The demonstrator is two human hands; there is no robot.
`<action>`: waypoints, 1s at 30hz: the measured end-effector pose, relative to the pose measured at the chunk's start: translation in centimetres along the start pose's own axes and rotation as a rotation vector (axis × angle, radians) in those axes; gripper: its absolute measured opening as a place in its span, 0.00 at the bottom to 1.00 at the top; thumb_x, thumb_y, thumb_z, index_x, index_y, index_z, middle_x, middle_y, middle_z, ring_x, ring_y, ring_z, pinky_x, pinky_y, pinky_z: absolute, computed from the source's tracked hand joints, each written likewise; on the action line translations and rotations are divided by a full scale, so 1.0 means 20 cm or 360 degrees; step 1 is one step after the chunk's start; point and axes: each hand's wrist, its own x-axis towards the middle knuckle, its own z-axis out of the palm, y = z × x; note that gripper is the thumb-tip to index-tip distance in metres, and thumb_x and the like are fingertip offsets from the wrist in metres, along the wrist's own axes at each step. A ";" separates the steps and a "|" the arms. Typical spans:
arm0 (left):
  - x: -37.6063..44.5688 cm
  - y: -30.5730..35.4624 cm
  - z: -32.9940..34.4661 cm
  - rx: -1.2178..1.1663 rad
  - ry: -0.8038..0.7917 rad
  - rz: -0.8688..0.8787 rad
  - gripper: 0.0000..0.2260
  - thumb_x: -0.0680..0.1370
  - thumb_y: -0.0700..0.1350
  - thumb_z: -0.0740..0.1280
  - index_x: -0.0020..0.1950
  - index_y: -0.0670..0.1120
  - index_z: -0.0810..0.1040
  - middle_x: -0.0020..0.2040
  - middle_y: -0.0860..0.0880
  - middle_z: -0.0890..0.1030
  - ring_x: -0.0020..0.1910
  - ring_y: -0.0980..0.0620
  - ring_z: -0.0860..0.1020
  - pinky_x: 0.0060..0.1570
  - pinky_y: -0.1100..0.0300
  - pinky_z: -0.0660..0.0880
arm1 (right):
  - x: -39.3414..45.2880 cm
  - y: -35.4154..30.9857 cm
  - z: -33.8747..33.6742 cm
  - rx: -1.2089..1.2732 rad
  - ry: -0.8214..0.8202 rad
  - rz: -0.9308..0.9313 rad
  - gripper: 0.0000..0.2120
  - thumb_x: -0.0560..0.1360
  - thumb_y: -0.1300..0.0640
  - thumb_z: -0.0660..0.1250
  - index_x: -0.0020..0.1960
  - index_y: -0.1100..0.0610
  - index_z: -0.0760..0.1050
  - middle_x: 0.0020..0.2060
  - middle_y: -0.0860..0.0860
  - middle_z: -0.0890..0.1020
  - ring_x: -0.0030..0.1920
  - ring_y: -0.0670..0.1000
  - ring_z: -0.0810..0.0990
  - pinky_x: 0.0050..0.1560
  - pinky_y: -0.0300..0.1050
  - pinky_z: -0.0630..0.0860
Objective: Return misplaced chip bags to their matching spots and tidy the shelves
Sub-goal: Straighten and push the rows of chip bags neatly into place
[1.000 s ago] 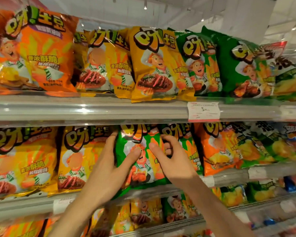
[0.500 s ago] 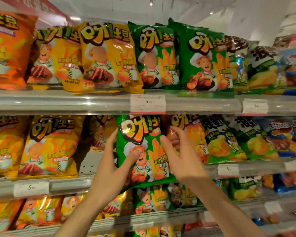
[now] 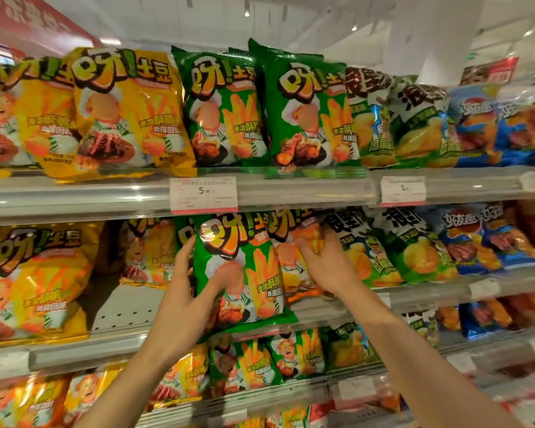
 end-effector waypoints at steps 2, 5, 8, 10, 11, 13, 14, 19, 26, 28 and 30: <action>0.01 -0.01 0.00 -0.0002 -0.0003 0.0007 0.30 0.77 0.54 0.69 0.76 0.62 0.60 0.58 0.74 0.76 0.57 0.75 0.74 0.50 0.76 0.72 | 0.03 0.01 0.02 0.0086 -0.0042 0.0077 0.40 0.76 0.31 0.59 0.75 0.60 0.61 0.68 0.59 0.75 0.65 0.61 0.76 0.63 0.54 0.74; 0.01 -0.01 -0.01 -0.0001 0.0003 0.0004 0.28 0.79 0.49 0.68 0.76 0.59 0.60 0.51 0.83 0.72 0.53 0.80 0.72 0.44 0.83 0.68 | 0.03 0.02 0.03 0.0158 -0.0044 0.0078 0.33 0.79 0.36 0.61 0.73 0.59 0.64 0.61 0.57 0.80 0.61 0.60 0.79 0.56 0.50 0.75; 0.01 -0.01 -0.03 -0.0024 0.0005 -0.0016 0.29 0.79 0.48 0.68 0.77 0.58 0.60 0.49 0.85 0.71 0.52 0.82 0.71 0.43 0.84 0.67 | 0.03 0.03 0.03 0.0250 -0.0011 0.0053 0.34 0.78 0.34 0.62 0.71 0.59 0.65 0.57 0.55 0.82 0.58 0.59 0.80 0.57 0.51 0.76; 0.01 -0.02 -0.05 -0.0037 0.0004 -0.0012 0.29 0.79 0.48 0.68 0.77 0.57 0.60 0.50 0.84 0.71 0.52 0.82 0.72 0.43 0.83 0.68 | 0.02 0.03 0.02 0.0302 0.0009 0.0043 0.37 0.75 0.31 0.62 0.70 0.59 0.66 0.56 0.54 0.82 0.57 0.57 0.80 0.59 0.54 0.77; 0.02 -0.03 -0.06 -0.0046 -0.0001 -0.0007 0.29 0.79 0.48 0.68 0.78 0.57 0.60 0.50 0.83 0.72 0.52 0.81 0.72 0.43 0.83 0.68 | 0.02 0.02 0.01 0.0320 0.0029 0.0045 0.40 0.73 0.28 0.61 0.70 0.58 0.66 0.56 0.54 0.82 0.58 0.57 0.80 0.59 0.55 0.77; 0.02 -0.03 -0.07 -0.0063 -0.0002 -0.0010 0.30 0.79 0.48 0.68 0.78 0.57 0.60 0.51 0.82 0.73 0.52 0.79 0.74 0.42 0.82 0.70 | 0.02 0.00 -0.01 0.0329 0.0075 0.0035 0.45 0.69 0.24 0.59 0.71 0.58 0.66 0.57 0.55 0.82 0.57 0.58 0.81 0.59 0.56 0.77; 0.02 -0.03 -0.08 -0.0064 -0.0001 -0.0013 0.30 0.78 0.49 0.68 0.78 0.57 0.60 0.51 0.81 0.74 0.52 0.79 0.74 0.42 0.82 0.70 | 0.01 -0.01 -0.02 0.0329 0.0090 0.0019 0.45 0.68 0.24 0.60 0.70 0.57 0.66 0.55 0.56 0.82 0.55 0.59 0.81 0.57 0.56 0.78; 0.02 -0.02 -0.09 -0.0076 0.0015 -0.0008 0.29 0.78 0.48 0.68 0.77 0.57 0.61 0.59 0.70 0.75 0.52 0.77 0.76 0.41 0.80 0.71 | 0.00 0.00 -0.10 0.0295 0.0123 -0.0017 0.33 0.76 0.34 0.64 0.70 0.57 0.68 0.53 0.52 0.81 0.54 0.55 0.79 0.53 0.50 0.74; 0.02 0.01 -0.02 0.0101 0.0059 0.0025 0.30 0.79 0.49 0.68 0.78 0.55 0.60 0.52 0.79 0.72 0.50 0.85 0.69 0.42 0.85 0.64 | -0.12 0.10 -0.26 0.0172 0.0130 -0.0054 0.31 0.75 0.37 0.68 0.70 0.54 0.68 0.48 0.43 0.80 0.49 0.49 0.80 0.49 0.47 0.74; 0.02 0.02 0.00 0.0143 0.0072 0.0036 0.30 0.79 0.51 0.68 0.78 0.55 0.59 0.53 0.79 0.71 0.50 0.85 0.68 0.43 0.86 0.64 | -0.15 0.13 -0.32 0.0144 0.0111 -0.0072 0.30 0.75 0.37 0.69 0.70 0.52 0.68 0.47 0.39 0.79 0.48 0.46 0.80 0.50 0.48 0.76; 0.03 0.02 0.03 0.0197 0.0090 0.0030 0.30 0.78 0.53 0.67 0.78 0.56 0.58 0.54 0.78 0.67 0.49 0.87 0.67 0.43 0.85 0.65 | -0.18 0.17 -0.37 0.0099 0.0076 -0.0069 0.32 0.74 0.36 0.69 0.71 0.50 0.67 0.49 0.41 0.81 0.50 0.47 0.81 0.53 0.49 0.78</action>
